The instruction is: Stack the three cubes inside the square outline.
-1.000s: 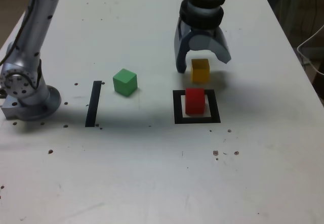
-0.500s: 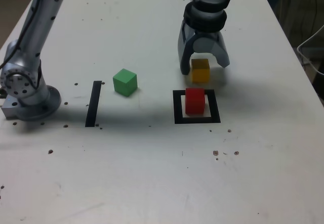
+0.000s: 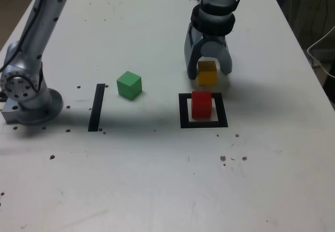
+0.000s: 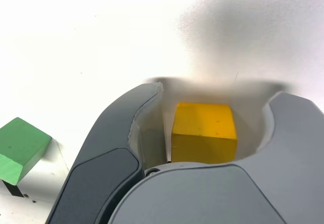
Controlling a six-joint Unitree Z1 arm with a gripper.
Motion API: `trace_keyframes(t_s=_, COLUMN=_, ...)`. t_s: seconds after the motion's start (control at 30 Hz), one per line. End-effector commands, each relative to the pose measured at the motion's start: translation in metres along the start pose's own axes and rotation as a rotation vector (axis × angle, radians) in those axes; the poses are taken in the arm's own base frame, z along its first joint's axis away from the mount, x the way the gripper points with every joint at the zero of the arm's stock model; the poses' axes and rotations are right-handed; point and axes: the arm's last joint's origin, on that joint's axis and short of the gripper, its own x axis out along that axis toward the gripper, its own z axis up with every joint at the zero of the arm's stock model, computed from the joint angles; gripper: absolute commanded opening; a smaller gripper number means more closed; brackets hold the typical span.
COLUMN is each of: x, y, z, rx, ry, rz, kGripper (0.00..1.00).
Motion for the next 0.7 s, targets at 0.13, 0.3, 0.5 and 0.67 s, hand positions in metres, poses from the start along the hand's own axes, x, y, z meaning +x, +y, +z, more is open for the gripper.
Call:
trace_keyframes(t_s=0.13, x=-0.002, y=-0.002, z=0.001, rx=0.002, ry=-0.016, rz=0.006, kGripper=0.25)
trace_keyframes(t_s=0.3, x=-0.007, y=-0.004, z=0.0, rx=0.005, ry=-0.035, rz=0.016, kGripper=0.17)
trace_keyframes(t_s=0.5, x=-0.008, y=-0.004, z=-0.001, rx=0.005, ry=-0.04, rz=0.02, kGripper=0.15)
trace_keyframes(t_s=0.67, x=-0.01, y=-0.003, z=-0.003, rx=0.005, ry=-0.045, rz=0.026, kGripper=0.14)
